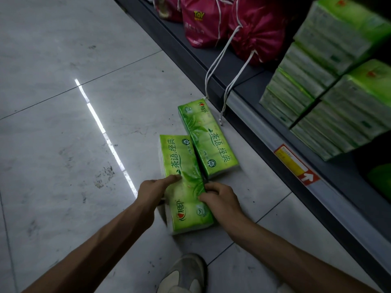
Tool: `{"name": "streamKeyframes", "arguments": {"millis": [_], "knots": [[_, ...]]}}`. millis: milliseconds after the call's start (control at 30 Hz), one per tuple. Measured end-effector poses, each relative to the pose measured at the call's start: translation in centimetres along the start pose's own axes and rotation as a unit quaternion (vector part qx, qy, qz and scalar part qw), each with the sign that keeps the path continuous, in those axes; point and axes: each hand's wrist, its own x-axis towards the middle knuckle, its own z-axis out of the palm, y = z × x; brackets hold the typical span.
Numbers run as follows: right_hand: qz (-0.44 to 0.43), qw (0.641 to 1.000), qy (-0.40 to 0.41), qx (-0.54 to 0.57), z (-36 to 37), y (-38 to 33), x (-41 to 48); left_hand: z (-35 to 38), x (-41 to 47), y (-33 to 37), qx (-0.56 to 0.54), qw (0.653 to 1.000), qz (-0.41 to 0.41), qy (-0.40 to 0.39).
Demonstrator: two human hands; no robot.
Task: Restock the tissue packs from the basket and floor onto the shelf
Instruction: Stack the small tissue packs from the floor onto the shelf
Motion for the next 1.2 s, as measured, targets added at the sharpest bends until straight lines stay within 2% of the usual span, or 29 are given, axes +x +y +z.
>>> {"name": "streamKeyframes", "arguments": {"millis": [133,333,600,833,933,1067,1200], "knots": [[0.002,0.999,-0.033,0.011,0.3,0.4,-0.1,-0.6,-0.6,0.2,0.003,1.000,0.018,-0.003],[-0.028,0.996,-0.070,0.052,0.6,0.0,-0.2,-1.1,-2.5,1.5,0.035,0.990,0.122,0.060],[-0.124,0.981,-0.104,0.110,-0.7,-3.7,-2.3,-0.4,-5.9,3.4,0.178,0.923,0.298,0.164],[-0.137,0.954,-0.124,0.238,-2.5,-4.9,-2.9,0.8,-8.5,4.5,0.177,0.905,0.365,0.126],[-0.154,0.946,-0.127,0.254,-3.2,-5.3,-2.8,1.5,-9.0,4.0,0.183,0.889,0.410,0.086],[-0.152,0.945,-0.123,0.263,-3.8,-5.3,-2.5,2.4,-9.2,3.4,0.204,0.846,0.489,0.060],[-0.134,0.942,-0.105,0.289,-4.3,-4.7,-2.2,3.1,-9.1,3.0,0.202,0.843,0.497,0.041]]}}
